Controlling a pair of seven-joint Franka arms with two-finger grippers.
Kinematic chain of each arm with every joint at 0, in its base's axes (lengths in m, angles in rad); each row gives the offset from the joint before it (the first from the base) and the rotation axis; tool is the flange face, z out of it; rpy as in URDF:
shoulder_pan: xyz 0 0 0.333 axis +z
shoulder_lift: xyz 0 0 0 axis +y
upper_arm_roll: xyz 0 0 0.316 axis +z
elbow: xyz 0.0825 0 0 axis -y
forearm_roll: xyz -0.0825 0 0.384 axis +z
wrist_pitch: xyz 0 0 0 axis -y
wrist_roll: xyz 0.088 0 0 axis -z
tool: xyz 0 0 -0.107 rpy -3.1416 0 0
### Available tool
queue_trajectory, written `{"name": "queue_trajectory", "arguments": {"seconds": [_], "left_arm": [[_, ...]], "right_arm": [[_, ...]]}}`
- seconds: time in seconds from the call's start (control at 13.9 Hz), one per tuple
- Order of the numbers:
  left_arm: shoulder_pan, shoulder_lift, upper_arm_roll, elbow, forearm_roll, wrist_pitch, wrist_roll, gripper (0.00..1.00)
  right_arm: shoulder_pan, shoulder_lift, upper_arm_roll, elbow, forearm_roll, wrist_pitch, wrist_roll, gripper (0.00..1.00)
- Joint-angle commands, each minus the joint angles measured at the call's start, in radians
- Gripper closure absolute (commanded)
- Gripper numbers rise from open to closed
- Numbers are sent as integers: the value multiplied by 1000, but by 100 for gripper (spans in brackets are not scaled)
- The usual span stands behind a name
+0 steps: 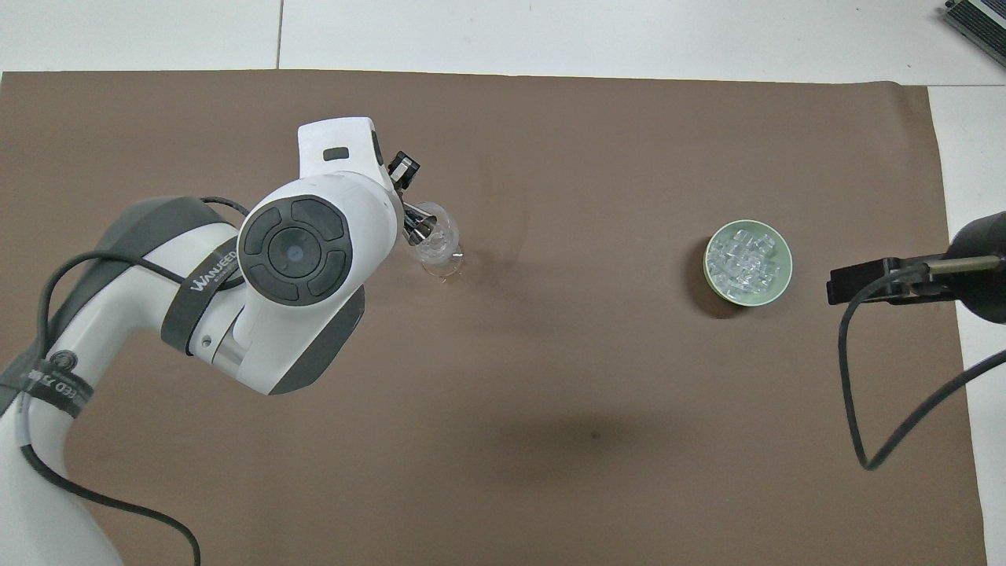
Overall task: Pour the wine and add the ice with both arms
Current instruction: 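Tilt the metal cup with the left gripper to pour into the clear cup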
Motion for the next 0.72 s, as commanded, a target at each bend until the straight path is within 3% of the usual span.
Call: {"name": "queue_trajectory", "arguments": {"seconds": [0.0, 0.65], "left_arm": [[-25, -5, 19, 17, 38, -30, -12, 100], [-21, -3, 19, 24, 81, -20, -6, 100]], "right_arm": [[-22, -5, 9, -3, 20, 1, -21, 0], [-22, -5, 9, -3, 20, 1, -21, 0]]}}
